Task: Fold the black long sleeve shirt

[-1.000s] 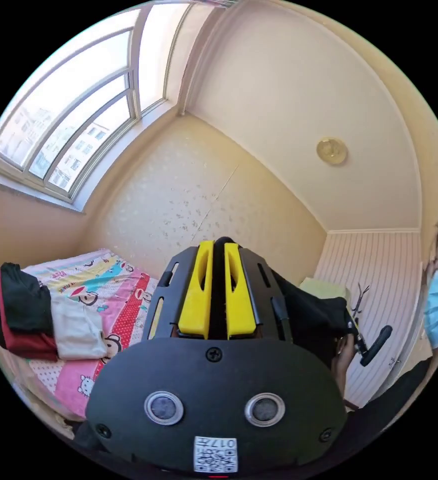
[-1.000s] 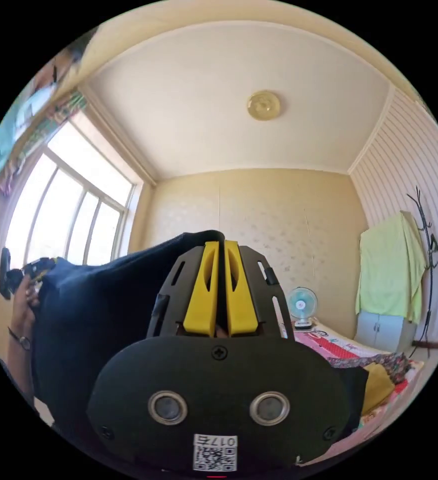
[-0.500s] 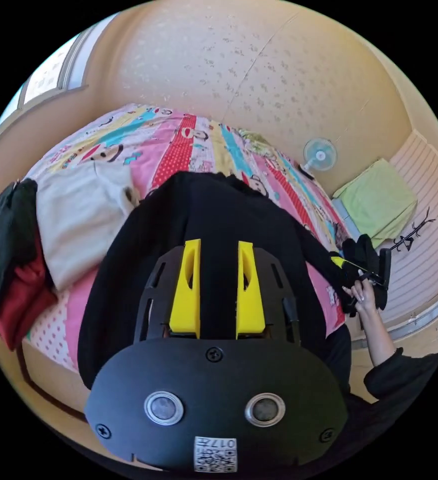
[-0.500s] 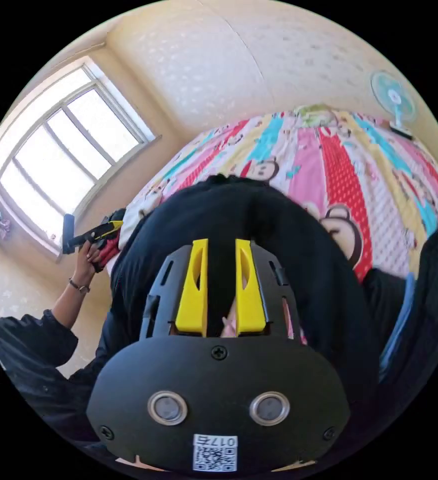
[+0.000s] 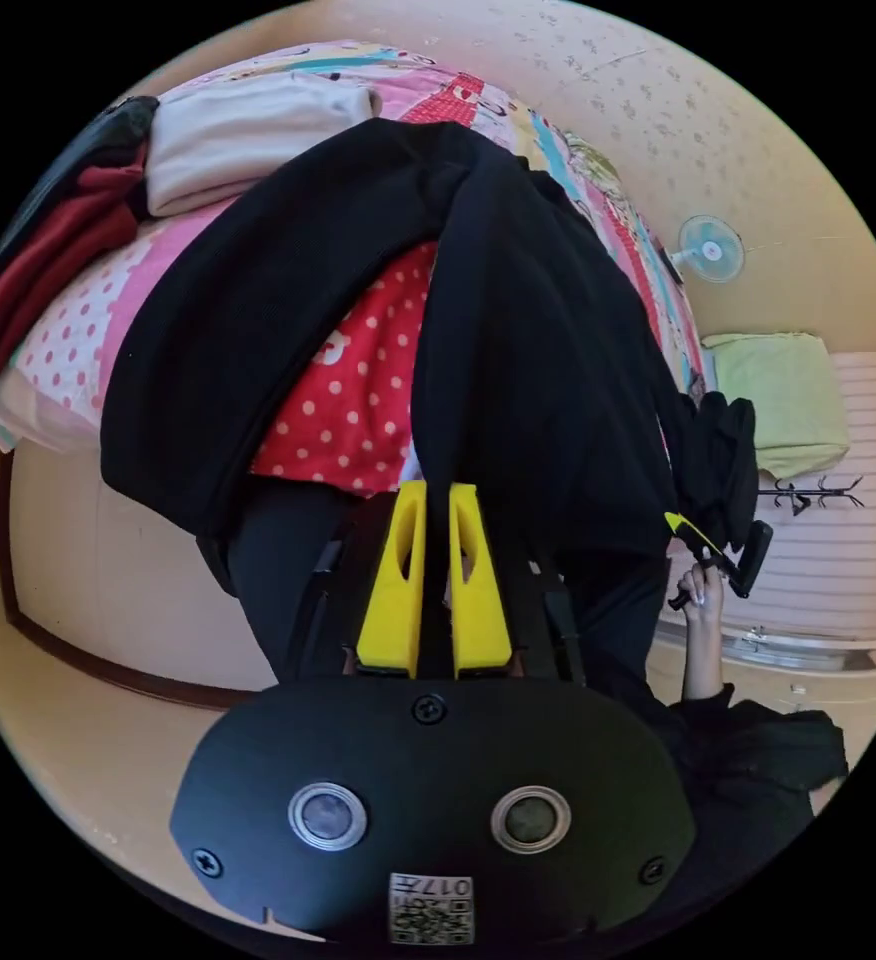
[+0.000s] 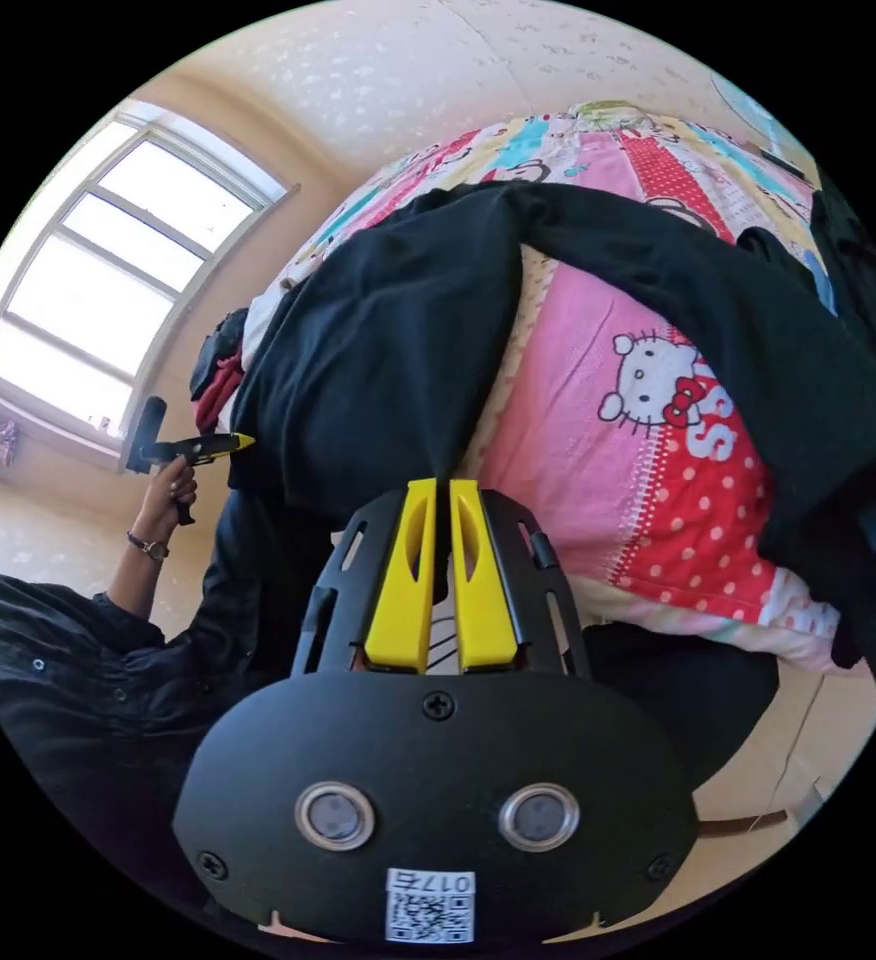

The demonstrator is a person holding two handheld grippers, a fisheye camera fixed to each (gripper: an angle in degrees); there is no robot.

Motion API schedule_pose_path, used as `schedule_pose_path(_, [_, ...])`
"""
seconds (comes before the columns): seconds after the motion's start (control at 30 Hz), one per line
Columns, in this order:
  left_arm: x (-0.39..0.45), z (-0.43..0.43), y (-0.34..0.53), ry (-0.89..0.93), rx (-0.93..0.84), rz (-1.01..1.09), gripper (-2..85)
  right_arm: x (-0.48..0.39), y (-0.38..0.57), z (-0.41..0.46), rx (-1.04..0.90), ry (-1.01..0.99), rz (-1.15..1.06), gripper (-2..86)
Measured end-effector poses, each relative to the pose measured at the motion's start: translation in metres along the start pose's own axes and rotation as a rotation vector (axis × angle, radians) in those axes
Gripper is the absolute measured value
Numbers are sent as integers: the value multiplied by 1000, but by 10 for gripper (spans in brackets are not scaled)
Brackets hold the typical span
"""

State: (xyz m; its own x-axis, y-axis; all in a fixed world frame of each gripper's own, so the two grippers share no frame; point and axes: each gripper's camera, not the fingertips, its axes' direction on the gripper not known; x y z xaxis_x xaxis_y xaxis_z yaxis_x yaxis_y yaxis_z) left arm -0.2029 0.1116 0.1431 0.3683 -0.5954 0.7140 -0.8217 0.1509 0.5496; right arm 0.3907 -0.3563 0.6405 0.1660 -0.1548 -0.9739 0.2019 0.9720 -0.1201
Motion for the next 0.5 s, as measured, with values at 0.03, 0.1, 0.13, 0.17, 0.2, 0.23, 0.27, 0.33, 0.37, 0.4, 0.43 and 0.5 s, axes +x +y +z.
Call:
schedule_pose_path(0.03, [1,-13,-1,59,-53,40,43,2,1,-12,8,-18,14,32])
schedule_pose_path(0.1, [2,-26,1,93,-114,83,47,2,10,-52,-2,-75,39,31])
schedule_pose_path(0.13, [0,-32,5,54,-127,89,53,1,14,-58,-7,-46,36,31])
schedule_pose_path(0.17, [-2,-34,6,37,-129,87,59,-2,23,-62,-41,49,26,31])
schedule_pose_path(0.2, [-11,-38,7,29,-123,62,75,0,30,-58,-86,131,29,32])
schedule_pose_path(0.23, [-27,-47,7,49,-90,-7,96,3,34,-55,-101,155,44,33])
schedule_pose_path(0.27, [-37,-53,7,77,-58,-48,108,11,39,-51,-113,164,95,34])
schedule_pose_path(0.33, [-86,-83,8,321,117,-206,148,16,43,-50,-118,147,136,37])
schedule_pose_path(0.37, [-98,-90,8,392,159,-242,157,14,42,-54,-88,151,131,41])
schedule_pose_path(0.4, [-123,-101,4,512,228,-307,158,9,39,-59,-40,173,126,46])
schedule_pose_path(0.43, [-144,-111,-1,584,282,-362,156,6,36,-60,-20,182,120,49])
schedule_pose_path(0.5, [-163,-127,-13,553,335,-396,154,-4,13,-57,1,172,79,61])
